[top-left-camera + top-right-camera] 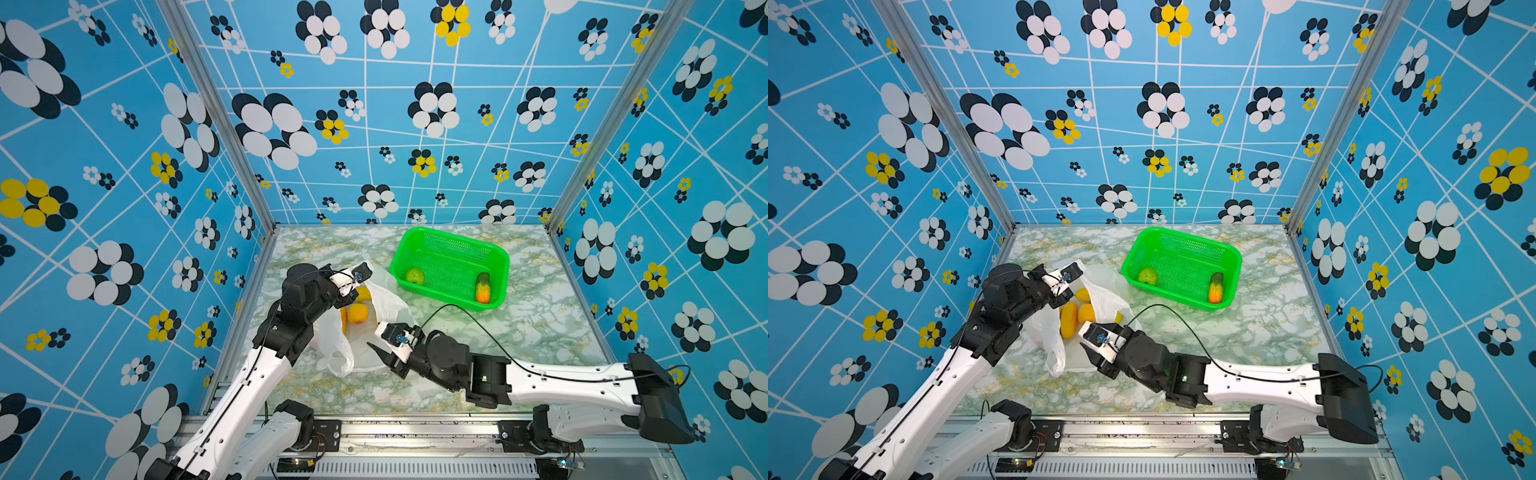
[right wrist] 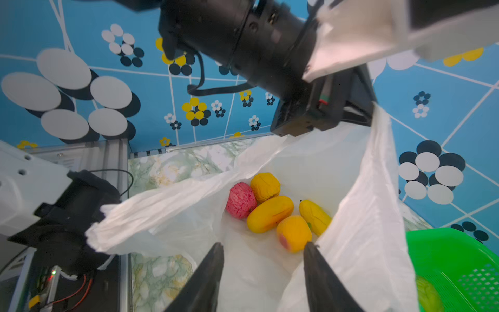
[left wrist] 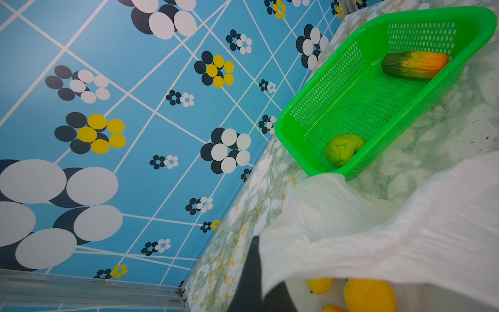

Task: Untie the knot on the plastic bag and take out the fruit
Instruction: 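Move the open right gripper back into the bag above the fruit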

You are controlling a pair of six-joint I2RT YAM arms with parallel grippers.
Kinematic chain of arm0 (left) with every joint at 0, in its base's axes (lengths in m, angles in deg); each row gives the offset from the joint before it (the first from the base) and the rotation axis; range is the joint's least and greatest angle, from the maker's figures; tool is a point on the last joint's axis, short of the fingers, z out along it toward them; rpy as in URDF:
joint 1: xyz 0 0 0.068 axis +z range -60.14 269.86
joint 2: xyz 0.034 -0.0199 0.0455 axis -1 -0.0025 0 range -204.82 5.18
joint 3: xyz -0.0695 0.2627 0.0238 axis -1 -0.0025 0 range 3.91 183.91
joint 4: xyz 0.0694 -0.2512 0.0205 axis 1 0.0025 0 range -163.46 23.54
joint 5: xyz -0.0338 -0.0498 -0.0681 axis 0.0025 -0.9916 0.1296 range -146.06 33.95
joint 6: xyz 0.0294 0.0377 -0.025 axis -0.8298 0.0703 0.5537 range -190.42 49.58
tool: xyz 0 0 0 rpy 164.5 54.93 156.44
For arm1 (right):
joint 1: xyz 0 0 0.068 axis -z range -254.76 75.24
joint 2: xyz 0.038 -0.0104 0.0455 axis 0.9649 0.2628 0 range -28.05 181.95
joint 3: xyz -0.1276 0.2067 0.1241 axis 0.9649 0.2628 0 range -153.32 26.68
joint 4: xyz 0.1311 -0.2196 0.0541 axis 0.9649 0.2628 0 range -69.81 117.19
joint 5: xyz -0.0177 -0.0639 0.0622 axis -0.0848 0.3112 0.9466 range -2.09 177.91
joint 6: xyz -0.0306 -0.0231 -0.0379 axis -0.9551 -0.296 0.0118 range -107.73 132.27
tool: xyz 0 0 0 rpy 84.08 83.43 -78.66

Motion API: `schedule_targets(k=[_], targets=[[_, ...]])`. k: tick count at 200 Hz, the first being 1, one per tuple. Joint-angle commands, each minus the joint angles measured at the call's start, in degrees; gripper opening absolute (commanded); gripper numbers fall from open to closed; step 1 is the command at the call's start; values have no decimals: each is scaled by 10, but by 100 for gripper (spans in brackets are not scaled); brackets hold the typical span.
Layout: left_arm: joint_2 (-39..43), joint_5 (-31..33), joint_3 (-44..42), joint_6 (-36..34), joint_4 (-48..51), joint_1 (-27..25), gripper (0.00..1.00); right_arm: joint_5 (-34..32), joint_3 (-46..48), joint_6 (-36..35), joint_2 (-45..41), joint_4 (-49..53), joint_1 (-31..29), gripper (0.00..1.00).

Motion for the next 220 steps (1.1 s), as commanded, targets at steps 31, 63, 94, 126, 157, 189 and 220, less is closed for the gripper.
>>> schedule_targets(k=[31,63,94,126,157,189,220], targets=[[11,0,3,-3,-1,-2,0,-103,-84,82,144,4,1,52],[11,-1,4,-3,0,-2,0,-146,-133,200,203,59,15,49],[13,-2,5,-3,1,-4,0,-114,-154,291,234,94,32,41],[19,-4,3,-4,-3,-7,0,-65,-158,357,251,119,66,37],[25,-8,1,-5,-5,-8,0,-68,-163,377,267,131,73,40],[33,-27,-4,-10,-9,-9,0,-46,-216,395,308,185,76,57],[38,-36,-8,-15,-11,-13,0,36,-267,437,355,237,115,65]])
